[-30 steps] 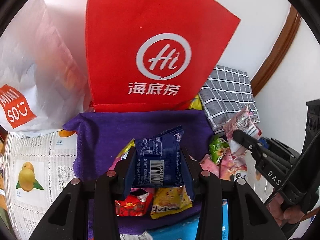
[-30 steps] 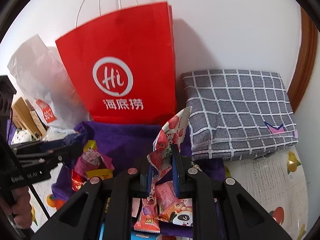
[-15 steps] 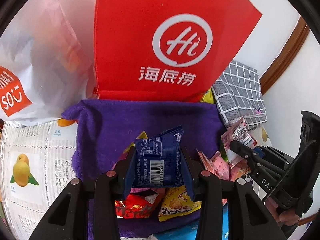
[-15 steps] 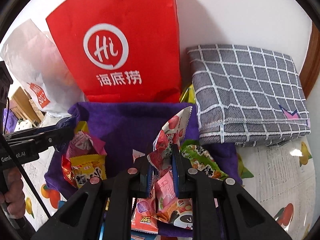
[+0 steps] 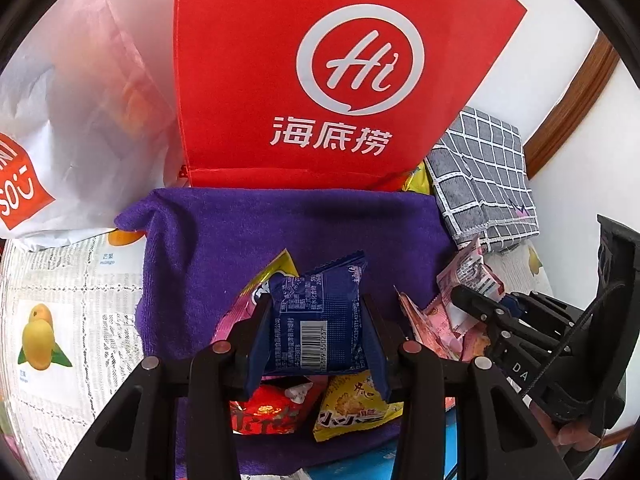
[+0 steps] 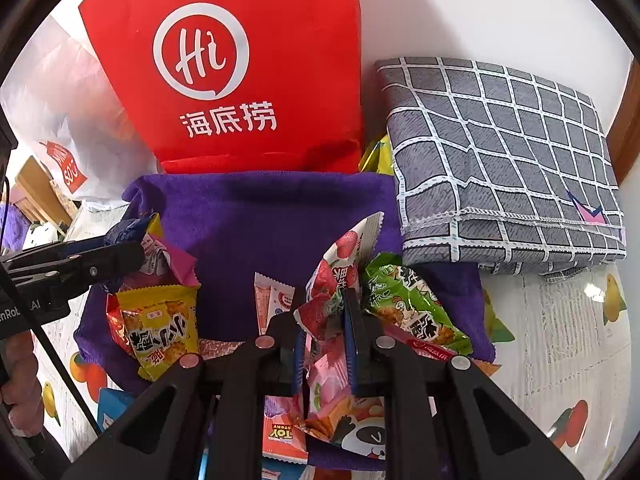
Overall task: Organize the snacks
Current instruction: 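Lower both snacks onto the towel and open both tools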
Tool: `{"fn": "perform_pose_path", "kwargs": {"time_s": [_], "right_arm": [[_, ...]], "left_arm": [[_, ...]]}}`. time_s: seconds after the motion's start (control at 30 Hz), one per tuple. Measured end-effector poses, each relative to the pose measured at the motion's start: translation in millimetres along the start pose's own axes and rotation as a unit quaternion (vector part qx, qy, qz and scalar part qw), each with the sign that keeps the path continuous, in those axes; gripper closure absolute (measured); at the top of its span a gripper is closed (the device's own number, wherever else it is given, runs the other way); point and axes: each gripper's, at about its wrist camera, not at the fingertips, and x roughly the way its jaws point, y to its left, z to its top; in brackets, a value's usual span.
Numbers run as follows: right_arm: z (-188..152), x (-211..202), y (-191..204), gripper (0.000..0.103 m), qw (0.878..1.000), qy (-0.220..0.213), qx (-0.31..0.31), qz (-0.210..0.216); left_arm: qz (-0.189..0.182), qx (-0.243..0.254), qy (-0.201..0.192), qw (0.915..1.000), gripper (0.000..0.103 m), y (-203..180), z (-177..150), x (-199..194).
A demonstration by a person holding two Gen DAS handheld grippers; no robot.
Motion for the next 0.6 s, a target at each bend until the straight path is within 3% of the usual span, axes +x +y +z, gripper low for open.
{"fn": "perform_pose_path", "kwargs": {"time_s": [0.47, 0.6], "right_arm": [[1, 3, 2, 0.085, 1.0, 0.009, -0.008, -0.001], [2, -5, 1, 0.072, 1.0, -0.003, -0.011, 0.0]], "left_arm": [[-0.018, 0.008, 0.006, 0.9998, 0.062, -6, -1, 4], [-0.022, 0.007, 0.006, 0.9997, 0.061, -6, -1, 3]]}}
